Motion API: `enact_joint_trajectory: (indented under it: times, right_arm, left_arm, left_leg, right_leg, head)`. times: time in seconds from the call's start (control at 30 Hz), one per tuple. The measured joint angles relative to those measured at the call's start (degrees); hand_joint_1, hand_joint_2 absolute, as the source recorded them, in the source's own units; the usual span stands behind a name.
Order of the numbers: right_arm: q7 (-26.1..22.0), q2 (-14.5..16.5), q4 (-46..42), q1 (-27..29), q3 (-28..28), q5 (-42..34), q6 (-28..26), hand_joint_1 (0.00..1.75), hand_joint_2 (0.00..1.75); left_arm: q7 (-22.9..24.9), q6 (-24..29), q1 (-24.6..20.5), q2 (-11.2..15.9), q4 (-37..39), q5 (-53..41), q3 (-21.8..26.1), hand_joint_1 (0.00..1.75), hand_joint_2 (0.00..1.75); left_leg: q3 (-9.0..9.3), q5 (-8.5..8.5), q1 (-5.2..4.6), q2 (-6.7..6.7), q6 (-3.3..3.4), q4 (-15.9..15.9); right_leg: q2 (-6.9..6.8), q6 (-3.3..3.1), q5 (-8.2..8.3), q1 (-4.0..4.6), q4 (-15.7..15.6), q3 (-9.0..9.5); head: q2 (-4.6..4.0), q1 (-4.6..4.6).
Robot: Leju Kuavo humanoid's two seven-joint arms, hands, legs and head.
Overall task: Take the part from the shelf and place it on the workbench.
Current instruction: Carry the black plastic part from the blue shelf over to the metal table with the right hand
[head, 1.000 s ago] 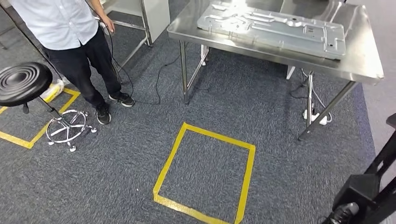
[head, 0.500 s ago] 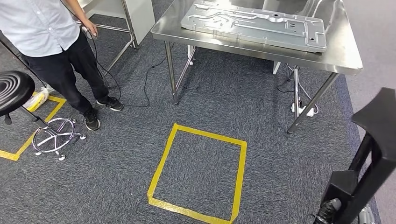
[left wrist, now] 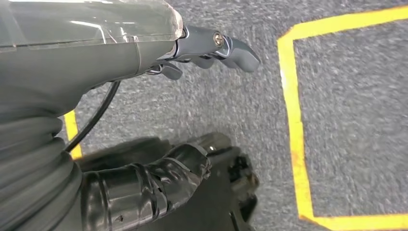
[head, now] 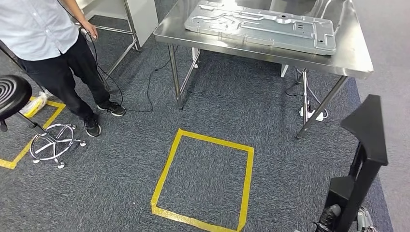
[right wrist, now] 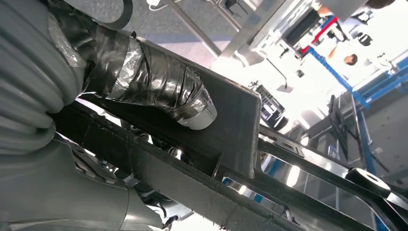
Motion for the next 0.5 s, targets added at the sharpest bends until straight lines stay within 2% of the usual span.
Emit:
enact_joint_trajectory:
  times: [0.07,0.1,0.2,0.23,0.27,0.3,0.33,0.37,0.4,0.43,0.5]
  right_arm:
    - [-0.01,0.0,0.31,-0.07,0.09,0.1,0.0,1.75,1.75]
    - [-0.01,0.0,0.37,-0.17,0.09,0.03,0.0,1.75,1.75]
    - [0.07,-0.01,0.54,-0.38,0.09,-0.56,-0.01,1.75,1.75]
    - [0.13,-0.01,0.65,-0.38,0.09,-0.7,-0.01,1.75,1.75]
    - [0.19,-0.01,0.77,-0.38,0.09,-0.79,-0.01,1.75,1.75]
    - [0.26,-0.01,0.87,-0.39,0.09,-0.81,0.0,1.75,1.75]
    - [0.33,-0.01,0.93,-0.41,0.09,-0.83,0.0,1.75,1.75]
    - [0.4,-0.02,0.99,-0.47,0.09,-0.86,0.0,1.75,1.75]
    - [0.46,-0.01,1.06,-0.54,0.09,-0.91,0.0,1.75,1.75]
    - [0.5,-0.01,1.13,-0.59,0.08,-0.97,0.0,1.75,1.75]
    - [0.54,0.0,1.26,-0.64,0.04,-1.11,0.0,1.75,1.75]
  left_arm:
    - [-0.01,-0.02,0.07,0.02,0.0,-0.03,0.01,0.0,1.75]
    - [-0.01,-0.07,0.04,0.03,0.0,-0.05,0.01,0.0,1.75]
    - [-0.01,-0.2,-0.02,0.03,0.0,-0.15,0.01,0.0,1.75]
    - [-0.01,-0.2,0.01,0.04,0.0,-0.19,0.01,0.0,1.75]
    - [-0.01,-0.2,0.04,0.04,0.0,-0.22,0.01,0.0,1.75]
    - [-0.01,-0.21,0.07,0.03,0.0,-0.26,0.02,0.0,1.75]
    - [-0.02,-0.22,0.1,0.01,0.0,-0.28,0.02,0.0,1.75]
    - [-0.03,-0.24,0.08,-0.01,0.0,-0.31,0.02,0.0,1.75]
    - [-0.04,-0.26,0.05,-0.01,0.0,-0.33,0.02,0.0,1.75]
    - [-0.06,-0.27,0.0,-0.01,0.0,-0.35,0.02,0.0,1.75]
    - [-0.09,-0.26,-0.15,0.01,0.0,-0.39,0.02,0.0,1.75]
  left_leg:
    - [0.4,0.27,0.2,0.06,0.67,-0.6]
    - [0.63,0.36,0.34,0.12,0.98,-0.89]
    - [0.94,0.11,0.33,0.28,1.41,-1.0]
    - [1.12,-0.07,0.33,0.29,1.4,-0.99]
    - [1.4,-0.3,0.34,0.28,1.32,-0.97]
    - [1.79,-0.57,0.37,0.25,1.18,-0.95]
    - [2.15,-0.89,0.39,0.23,0.98,-0.94]
    - [2.45,-1.26,0.32,0.22,0.68,-0.87]
    - [2.63,-1.59,0.25,0.21,0.35,-0.86]
    - [2.74,-1.83,0.19,0.23,0.0,-0.9]
    - [3.06,-2.16,0.15,0.32,-0.66,-1.16]
  right_leg:
    - [-0.08,0.64,-0.76,-0.13,1.17,-0.32]
    - [-0.11,0.93,-1.86,-0.21,3.2,-1.25]
    - [-0.15,1.6,-5.93,-0.47,13.33,-6.79]
    - [-0.16,1.75,-5.94,-0.6,15.19,-8.07]
    - [-0.18,1.85,-4.79,-0.74,14.96,-8.31]
    - [-0.22,1.88,-2.71,-0.89,12.57,-7.43]
    - [-0.3,1.86,-0.39,-1.01,8.77,-5.84]
    - [-0.37,1.74,1.07,-0.95,5.18,-4.18]
    - [-0.41,1.51,1.8,-0.84,2.57,-2.96]
    - [-0.41,1.2,1.78,-0.67,1.19,-2.32]
    - [-0.24,0.42,1.21,-0.49,0.78,-2.08]
  head:
    - [0.0,0.01]
    - [0.0,0.02]
    - [0.0,0.03]
    - [0.0,0.02]
    - [0.0,0.02]
    - [0.0,0.02]
    - [0.0,0.03]
    - [0.0,0.04]
    - [0.0,0.02]
    - [0.0,0.01]
    - [0.0,-0.08]
